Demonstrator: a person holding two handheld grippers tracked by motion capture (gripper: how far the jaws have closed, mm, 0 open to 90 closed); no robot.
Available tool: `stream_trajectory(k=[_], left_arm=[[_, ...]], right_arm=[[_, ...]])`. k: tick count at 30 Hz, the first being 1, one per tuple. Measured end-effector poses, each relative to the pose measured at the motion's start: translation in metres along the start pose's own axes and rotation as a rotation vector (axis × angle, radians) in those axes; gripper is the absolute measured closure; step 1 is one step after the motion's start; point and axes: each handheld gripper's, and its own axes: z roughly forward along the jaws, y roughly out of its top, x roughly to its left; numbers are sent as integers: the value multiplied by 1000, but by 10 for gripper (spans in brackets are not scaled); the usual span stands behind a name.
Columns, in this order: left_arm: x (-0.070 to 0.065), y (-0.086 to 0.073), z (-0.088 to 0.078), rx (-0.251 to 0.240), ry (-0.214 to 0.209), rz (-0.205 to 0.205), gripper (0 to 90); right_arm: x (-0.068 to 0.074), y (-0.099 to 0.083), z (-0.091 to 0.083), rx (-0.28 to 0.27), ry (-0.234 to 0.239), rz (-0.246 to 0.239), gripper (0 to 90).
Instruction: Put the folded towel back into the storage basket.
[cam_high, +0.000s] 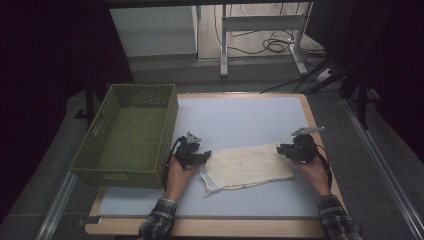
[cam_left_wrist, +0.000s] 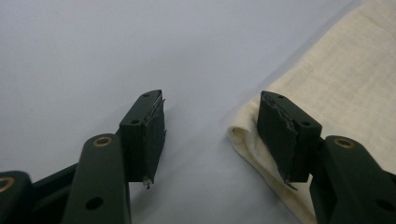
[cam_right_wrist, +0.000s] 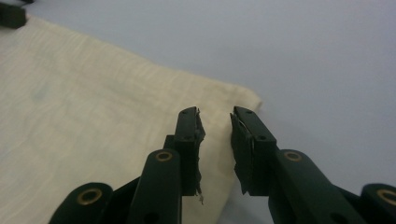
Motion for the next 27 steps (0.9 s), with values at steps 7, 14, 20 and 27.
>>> stream_trajectory(k=[7, 14, 20, 27], left_arm=[[1, -1, 0, -6, -7, -18, 432], [2, -1, 0, -6, -7, -20, 435], [2, -1, 0, -7, -7, -23, 436], [2, -1, 0, -7, -6, -29, 450]], right_arm=[[30, -8, -11, 5, 29, -45, 669], [59, -13, -9, 9, 90, -87, 659], [92, -14, -1, 21, 155, -148, 661], [121, -14, 13, 37, 225, -185, 662]])
